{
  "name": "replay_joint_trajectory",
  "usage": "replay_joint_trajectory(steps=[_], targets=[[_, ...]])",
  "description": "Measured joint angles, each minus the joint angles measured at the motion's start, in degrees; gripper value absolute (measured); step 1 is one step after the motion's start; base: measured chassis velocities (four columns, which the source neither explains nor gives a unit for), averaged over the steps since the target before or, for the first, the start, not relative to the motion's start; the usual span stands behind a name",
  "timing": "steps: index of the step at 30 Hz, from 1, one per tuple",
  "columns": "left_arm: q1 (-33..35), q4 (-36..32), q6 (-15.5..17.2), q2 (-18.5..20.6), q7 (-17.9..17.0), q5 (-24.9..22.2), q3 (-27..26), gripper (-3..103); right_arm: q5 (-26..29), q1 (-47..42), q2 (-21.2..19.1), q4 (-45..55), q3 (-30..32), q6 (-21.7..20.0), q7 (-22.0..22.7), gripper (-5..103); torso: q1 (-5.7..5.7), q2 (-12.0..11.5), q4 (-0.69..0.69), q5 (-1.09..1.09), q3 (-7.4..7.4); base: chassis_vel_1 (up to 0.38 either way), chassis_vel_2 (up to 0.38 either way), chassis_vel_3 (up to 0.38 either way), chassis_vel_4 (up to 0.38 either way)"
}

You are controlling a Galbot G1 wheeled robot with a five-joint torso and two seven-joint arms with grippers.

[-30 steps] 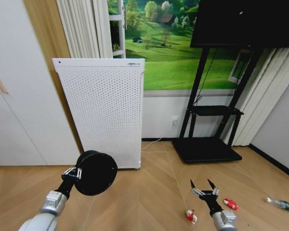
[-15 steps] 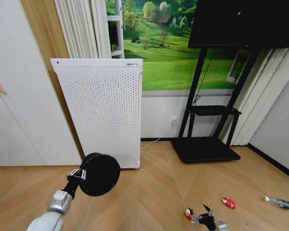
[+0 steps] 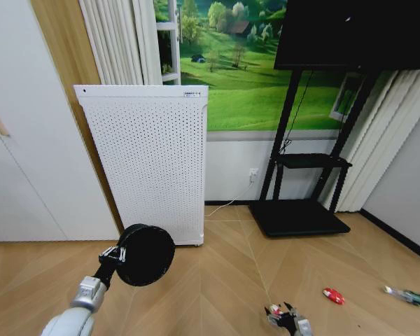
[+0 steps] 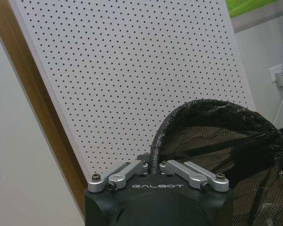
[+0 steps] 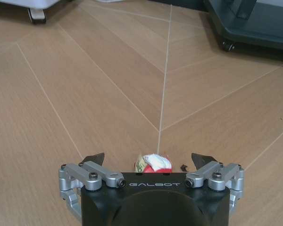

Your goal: Pick up the trash bin and place the garbage on the floor into it.

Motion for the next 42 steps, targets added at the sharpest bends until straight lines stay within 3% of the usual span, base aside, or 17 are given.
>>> replay_joint_trajectory(steps=[19, 22, 24, 28, 30, 36, 42], targets=[[0.01, 0.66, -0.62, -0.87, 0.1, 0.78, 0.74, 5, -6.99, 4.48, 1.76, -10.48, -0.94, 2.66, -2.73, 103, 0.0, 0.0, 0.0, 0.01, 0.0, 0.0, 0.0, 0.0, 0.0], [-0.02, 1.09, -0.99, -0.86, 0.09, 0.96, 0.75, 5, -8.09, 4.69, 2.32, -11.0, -0.75, 3.39, -3.39, 90, 0.0, 0.0, 0.0, 0.01, 0.0, 0.0, 0.0, 0.0, 0.0], [-0.13, 1.64, -1.35, -0.86, 0.1, 1.27, 0.91, 5, -8.16, 4.82, 2.72, -10.99, -0.65, 3.55, -3.51, 69, 0.0, 0.0, 0.0, 0.01, 0.0, 0.0, 0.0, 0.0, 0.0], [-0.28, 1.77, -1.4, -0.88, 0.1, 1.32, 1.05, 5, -8.16, 4.77, 2.72, -10.71, -0.64, 3.62, -3.51, 63, 0.0, 0.0, -0.01, 0.0, 0.0, 0.0, 0.0, 0.0, 0.0], [-0.42, 2.05, -1.54, -0.89, 0.1, 1.37, 1.16, 5, -8.27, 4.49, 2.72, -10.13, -0.64, 3.68, -3.52, 47, 0.0, 0.0, -0.01, 0.0, 0.0, 0.0, 0.0, 0.0, 0.0], [-0.74, 2.47, -1.64, -0.91, 0.12, 1.42, 1.29, 5, -8.57, 3.91, 2.56, -9.62, 0.03, 3.7, -3.52, 32, 0.0, 0.0, 0.0, 0.01, 0.0, 0.0, 0.0, 0.0, 0.0], [-2.09, 3.2, -1.69, -1.08, 0.03, 1.31, 2.15, 5, -6.59, 1.14, 1.06, -4.01, 2.78, 3.53, -3.32, 29, 0.0, 0.0, 0.0, 0.01, 0.0, 0.0, 0.0, 0.0, 0.0]])
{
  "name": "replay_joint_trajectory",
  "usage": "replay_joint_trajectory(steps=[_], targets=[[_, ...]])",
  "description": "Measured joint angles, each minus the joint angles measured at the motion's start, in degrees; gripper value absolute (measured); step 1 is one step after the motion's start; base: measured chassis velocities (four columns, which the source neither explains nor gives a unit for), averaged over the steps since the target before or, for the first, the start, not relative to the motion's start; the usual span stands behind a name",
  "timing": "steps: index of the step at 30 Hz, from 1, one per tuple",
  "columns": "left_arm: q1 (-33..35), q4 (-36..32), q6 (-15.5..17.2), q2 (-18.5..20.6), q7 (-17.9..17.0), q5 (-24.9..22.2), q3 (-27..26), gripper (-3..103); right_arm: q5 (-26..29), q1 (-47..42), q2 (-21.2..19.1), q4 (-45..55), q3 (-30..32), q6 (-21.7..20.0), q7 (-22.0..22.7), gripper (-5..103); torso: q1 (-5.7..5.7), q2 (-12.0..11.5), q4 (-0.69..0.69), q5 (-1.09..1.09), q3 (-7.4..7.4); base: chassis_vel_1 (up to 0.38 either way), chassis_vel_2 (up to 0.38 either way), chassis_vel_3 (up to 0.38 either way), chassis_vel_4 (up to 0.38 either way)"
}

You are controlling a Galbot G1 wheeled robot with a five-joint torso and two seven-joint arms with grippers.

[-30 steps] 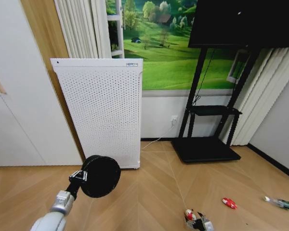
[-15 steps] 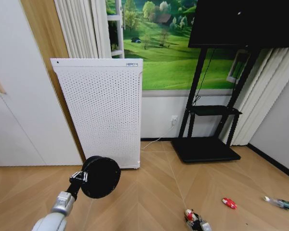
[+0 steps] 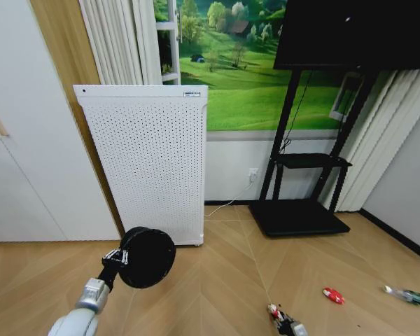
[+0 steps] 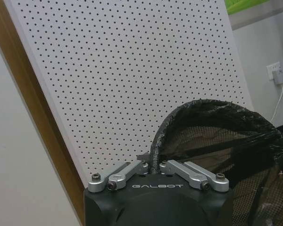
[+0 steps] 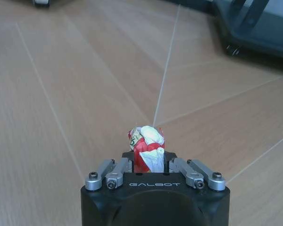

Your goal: Pick up the trash bin and place the garbage on the floor into it.

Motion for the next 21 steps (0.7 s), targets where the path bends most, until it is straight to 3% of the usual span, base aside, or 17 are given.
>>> replay_joint_trajectory(steps=[5, 7, 11, 13, 18, 21], targets=[[-2.35, 0.73, 0.32, -0.1, -0.57, -0.77, 3.11, 5, 2.08, -6.35, -2.57, 11.91, 7.58, 1.19, -1.12, 29, 0.0, 0.0, -0.01, -0.01, 0.0, 0.0, 0.0, 0.0, 0.0], [-3.58, 1.04, 0.79, 0.19, -1.47, -1.62, 6.13, 5, 4.56, -10.62, -3.68, 17.51, 11.04, 5.15, -4.12, 29, 0.0, 0.0, -0.01, -0.01, 0.0, 0.0, 0.0, 0.0, 0.0], [-4.86, 1.58, 1.0, 0.35, -2.05, -1.84, 8.67, 5, 5.9, -14.29, -4.3, 22.59, 13.49, 8.69, -7.32, 29, 0.0, 0.0, -0.03, 0.01, 0.0, 0.0, 0.0, 0.0, 0.0], [-6.66, 2.27, 1.37, -0.17, -2.59, -1.51, 11.04, 5, 7.54, -18.48, -4.64, 29.7, 15.79, 11.07, -10.16, 29, 0.0, 0.0, -0.02, -0.01, 0.0, 0.0, 0.0, 0.0, 0.0], [-7.47, 2.72, 1.74, -1.48, -2.93, -0.66, 12.7, 5, 9.75, -20.43, -4.95, 37.74, 15.95, 12.74, -14.62, 29, 0.0, 0.0, 0.04, 0.0, 0.0, 0.0, 0.0, 0.0, 0.0], [-7.97, 3.32, 1.74, -2.35, -3.09, -0.11, 13.84, 5, 10.4, -20.8, -4.87, 41.36, 15.35, 13.91, -17.48, 29, 0.0, 0.0, 0.01, 0.0, 0.0, 0.0, 0.0, 0.0, 0.0]])
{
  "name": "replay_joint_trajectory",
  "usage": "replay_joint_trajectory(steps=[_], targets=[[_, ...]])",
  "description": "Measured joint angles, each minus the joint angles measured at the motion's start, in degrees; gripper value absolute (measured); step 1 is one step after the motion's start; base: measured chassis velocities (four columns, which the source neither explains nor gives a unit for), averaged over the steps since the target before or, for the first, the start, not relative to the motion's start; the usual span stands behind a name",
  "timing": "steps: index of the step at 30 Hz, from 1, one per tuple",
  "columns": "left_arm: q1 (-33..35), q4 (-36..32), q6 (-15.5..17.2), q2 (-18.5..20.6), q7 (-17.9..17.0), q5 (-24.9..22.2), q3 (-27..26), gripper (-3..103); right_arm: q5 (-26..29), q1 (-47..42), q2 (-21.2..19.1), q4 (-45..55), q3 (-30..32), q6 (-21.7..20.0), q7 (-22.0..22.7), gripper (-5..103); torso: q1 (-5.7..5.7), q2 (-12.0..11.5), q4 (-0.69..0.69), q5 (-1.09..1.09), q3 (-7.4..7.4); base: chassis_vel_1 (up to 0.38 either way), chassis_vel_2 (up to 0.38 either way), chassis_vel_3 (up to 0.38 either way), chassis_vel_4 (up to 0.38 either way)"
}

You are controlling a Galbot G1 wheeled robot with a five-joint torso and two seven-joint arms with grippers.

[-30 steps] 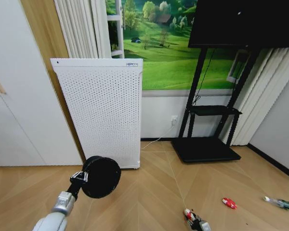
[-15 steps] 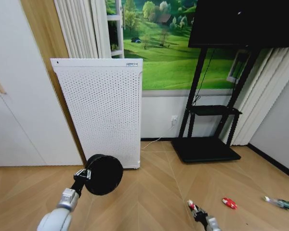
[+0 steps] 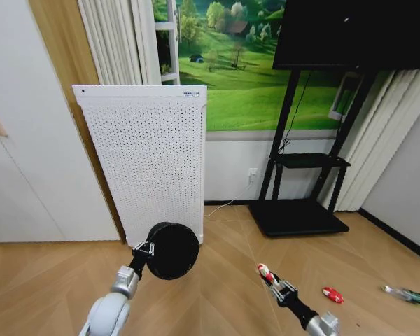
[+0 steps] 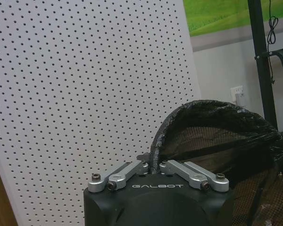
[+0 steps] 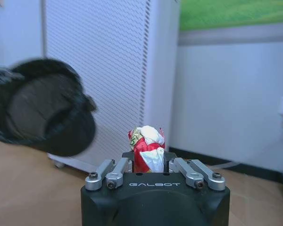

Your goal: Pick up the trash bin and place the garbage on the floor into it.

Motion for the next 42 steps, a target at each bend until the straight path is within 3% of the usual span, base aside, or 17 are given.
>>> replay_joint_trajectory(steps=[2, 11, 19, 34, 36, 37, 38, 42], targets=[[-0.52, 0.87, 0.0, -0.98, -0.11, 0.48, 1.28, 5, 0.48, 0.37, 0.06, 3.35, -1.18, 0.67, -1.89, 29, 0.01, 0.0, -0.02, 0.0, 0.0, 0.0, 0.0, 0.0, 0.0], [-2.59, 3.6, -0.2, -4.64, -0.65, 2.15, 7.1, 5, 0.81, 6.18, -0.28, 7.15, -6.29, -0.18, -2.76, 29, 0.0, 0.0, -0.01, 0.01, 0.0, 0.0, 0.0, 0.0, 0.0], [-5.94, 9.13, -0.23, -9.4, -1.1, 3.37, 14.5, 5, 1.03, 15.41, -0.24, -0.22, -15.2, 0.63, -3.13, 29, 0.01, -0.01, -0.03, 0.01, 0.01, 0.0, 0.0, 0.0, 0.0], [-6.15, 10.95, -0.05, -11.36, -1.05, 4.13, 17.11, 5, -0.41, 23.29, 3.05, -7.44, -22.86, 0.31, -1.84, 27, 0.0, 0.0, -0.01, 0.0, 0.01, 0.0, 0.0, 0.0, 0.0], [-6.11, 10.73, -0.05, -11.16, -0.99, 4.14, 16.84, 5, -0.42, 23.67, 3.2, -7.68, -23.22, -0.34, -1.7, 37, 0.01, -0.01, -0.01, 0.0, 0.0, 0.0, 0.0, 0.0, 0.0], [-6.11, 10.73, -0.05, -11.16, -0.99, 4.14, 16.84, 5, -0.42, 23.67, 3.2, -7.68, -23.22, -0.34, -1.7, 37, 0.01, -0.01, -0.01, 0.0, 0.0, 0.0, 0.0, 0.0, 0.0], [-6.05, 10.62, -0.06, -11.07, -0.94, 4.13, 16.79, 5, -0.42, 23.81, 3.23, -7.77, -23.27, -0.55, -1.72, 48, 0.01, 0.0, -0.01, 0.0, 0.0, 0.0, 0.0, 0.0, 0.0], [-6.0, 10.59, -0.08, -11.06, -0.86, 4.13, 16.8, 5, -0.42, 23.79, 3.24, -7.79, -23.24, -0.67, -1.73, 59, 0.01, -0.01, -0.01, 0.0, 0.0, 0.0, 0.0, 0.0, 0.0]])
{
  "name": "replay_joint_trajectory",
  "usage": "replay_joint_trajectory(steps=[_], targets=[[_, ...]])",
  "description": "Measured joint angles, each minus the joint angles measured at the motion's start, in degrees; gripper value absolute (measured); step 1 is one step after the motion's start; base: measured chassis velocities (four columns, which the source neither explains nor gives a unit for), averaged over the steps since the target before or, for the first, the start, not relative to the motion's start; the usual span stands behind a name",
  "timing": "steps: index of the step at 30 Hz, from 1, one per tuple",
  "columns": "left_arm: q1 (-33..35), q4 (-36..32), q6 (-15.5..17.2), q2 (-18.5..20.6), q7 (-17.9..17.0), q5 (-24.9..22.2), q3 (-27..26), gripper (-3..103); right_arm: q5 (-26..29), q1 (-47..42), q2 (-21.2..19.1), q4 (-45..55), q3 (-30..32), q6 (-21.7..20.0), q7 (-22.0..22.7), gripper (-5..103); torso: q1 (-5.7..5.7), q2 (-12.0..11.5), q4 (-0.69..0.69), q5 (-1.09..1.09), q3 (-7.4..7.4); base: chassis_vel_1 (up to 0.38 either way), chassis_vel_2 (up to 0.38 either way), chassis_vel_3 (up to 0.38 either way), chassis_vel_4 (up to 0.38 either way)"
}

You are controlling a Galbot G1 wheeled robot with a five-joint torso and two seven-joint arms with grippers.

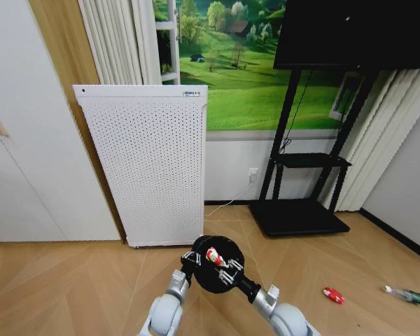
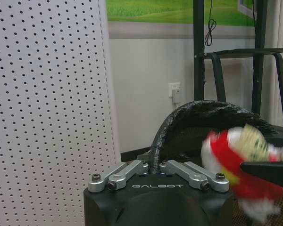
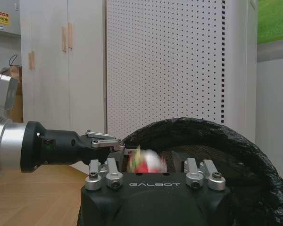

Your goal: Pick up the trash bin and place the garbage on the floor into it.

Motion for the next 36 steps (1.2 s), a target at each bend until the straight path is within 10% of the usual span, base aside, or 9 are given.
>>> replay_joint_trajectory(steps=[12, 25, 36], targets=[[0.43, -0.93, -0.23, 0.11, 0.26, 0.0, -0.51, 5, 0.07, -1.58, -0.39, 1.66, 2.99, -0.12, 0.08, 99, 0.0, 0.0, 0.0, 0.0, 0.0, 0.0, 0.0, 0.0, 0.0], [3.43, -4.48, -1.22, 3.53, 0.23, -0.52, -8.73, 5, 3.61, -3.59, -0.63, 2.06, 12.26, -0.39, 4.66, 100, 0.0, 0.0, 0.01, -0.01, 0.0, 0.0, 0.0, 0.0, 0.0], [5.15, -7.5, -1.58, 3.26, -0.17, -1.88, -18.89, 5, 2.86, -4.1, 4.92, -1.75, 18.94, -10.52, 24.02, 100, -0.01, 0.0, 0.0, 0.01, 0.0, 0.0, 0.0, 0.0, 0.0]])
